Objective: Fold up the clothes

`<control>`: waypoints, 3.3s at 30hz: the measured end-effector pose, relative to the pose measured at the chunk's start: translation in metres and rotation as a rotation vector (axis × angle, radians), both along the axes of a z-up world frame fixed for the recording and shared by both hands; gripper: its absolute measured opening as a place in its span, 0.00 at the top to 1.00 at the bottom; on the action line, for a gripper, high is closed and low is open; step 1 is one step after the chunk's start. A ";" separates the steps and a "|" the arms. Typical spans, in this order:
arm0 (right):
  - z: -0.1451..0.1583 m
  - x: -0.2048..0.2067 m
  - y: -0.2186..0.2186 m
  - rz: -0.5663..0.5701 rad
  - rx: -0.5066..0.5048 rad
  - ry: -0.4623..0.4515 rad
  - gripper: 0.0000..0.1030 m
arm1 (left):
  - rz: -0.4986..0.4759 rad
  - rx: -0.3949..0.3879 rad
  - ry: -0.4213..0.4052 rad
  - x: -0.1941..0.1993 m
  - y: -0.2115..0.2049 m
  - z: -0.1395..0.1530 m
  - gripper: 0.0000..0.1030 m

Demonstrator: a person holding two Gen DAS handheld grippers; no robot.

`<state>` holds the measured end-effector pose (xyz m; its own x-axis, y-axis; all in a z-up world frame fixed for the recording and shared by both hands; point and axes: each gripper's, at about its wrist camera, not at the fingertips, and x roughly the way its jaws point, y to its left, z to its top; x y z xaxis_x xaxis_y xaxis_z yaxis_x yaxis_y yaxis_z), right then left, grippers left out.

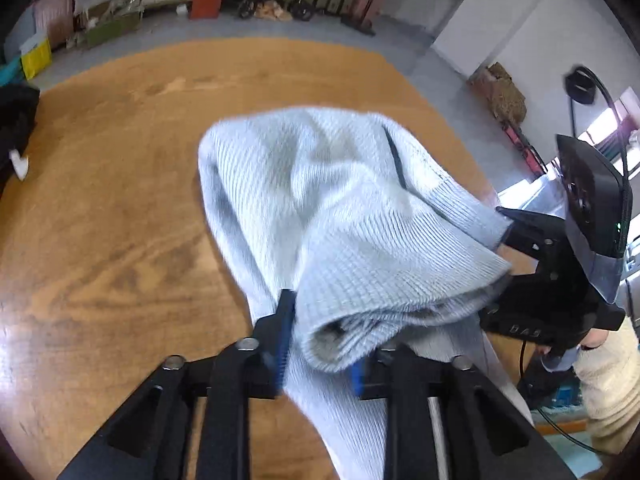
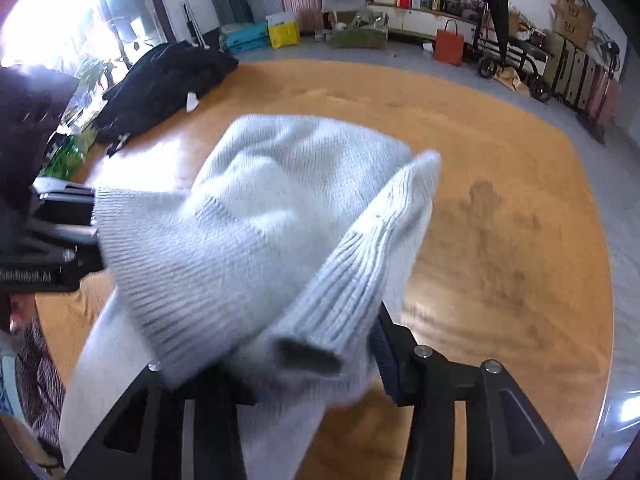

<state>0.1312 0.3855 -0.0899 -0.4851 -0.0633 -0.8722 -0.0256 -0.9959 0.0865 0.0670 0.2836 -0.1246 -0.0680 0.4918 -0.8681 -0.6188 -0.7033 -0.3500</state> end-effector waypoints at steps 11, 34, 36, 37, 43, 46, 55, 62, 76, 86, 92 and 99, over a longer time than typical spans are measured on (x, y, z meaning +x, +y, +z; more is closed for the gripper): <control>0.048 0.048 0.021 -0.055 0.025 0.028 0.47 | 0.153 -0.048 -0.025 -0.014 -0.021 0.029 0.41; -0.001 -0.072 0.031 -0.203 -0.200 -0.156 0.60 | 0.214 -0.153 -0.061 -0.082 0.048 0.000 0.83; -0.011 -0.069 0.033 -0.201 -0.235 -0.154 0.67 | 0.228 -0.132 -0.082 -0.087 0.041 -0.003 0.83; -0.008 -0.067 0.034 -0.194 -0.253 -0.136 0.76 | 0.225 -0.127 -0.079 -0.087 0.040 -0.002 0.83; 0.001 -0.049 0.044 -0.177 -0.295 -0.100 0.82 | 0.190 -0.138 -0.038 -0.076 0.038 -0.011 0.83; -0.014 -0.043 0.036 -0.164 -0.267 -0.134 0.79 | 0.184 -0.150 0.004 -0.068 0.037 -0.019 0.78; 0.044 -0.031 0.071 -0.230 -0.317 0.056 0.38 | 0.254 -0.022 -0.041 -0.087 0.008 0.023 0.47; 0.059 -0.069 0.092 -0.142 -0.294 0.064 0.18 | 0.195 0.018 -0.087 -0.116 0.018 0.013 0.37; 0.015 -0.121 0.071 0.107 -0.089 -0.122 0.17 | 0.010 0.000 -0.162 -0.138 0.038 -0.021 0.37; -0.006 -0.091 0.105 -0.070 -0.362 -0.031 0.17 | -0.001 0.003 -0.165 -0.159 0.047 -0.034 0.37; -0.021 -0.106 0.103 -0.115 -0.472 0.005 0.15 | 0.024 0.015 -0.177 -0.162 0.050 -0.045 0.37; -0.025 -0.115 0.090 -0.139 -0.477 0.059 0.23 | 0.022 0.034 -0.096 -0.154 0.048 -0.049 0.42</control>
<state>0.0164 0.4757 -0.1147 -0.5653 -0.3797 -0.7323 -0.1365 -0.8324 0.5370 -0.0870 0.3317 -0.1735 0.0037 0.5203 -0.8539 -0.5653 -0.7033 -0.4310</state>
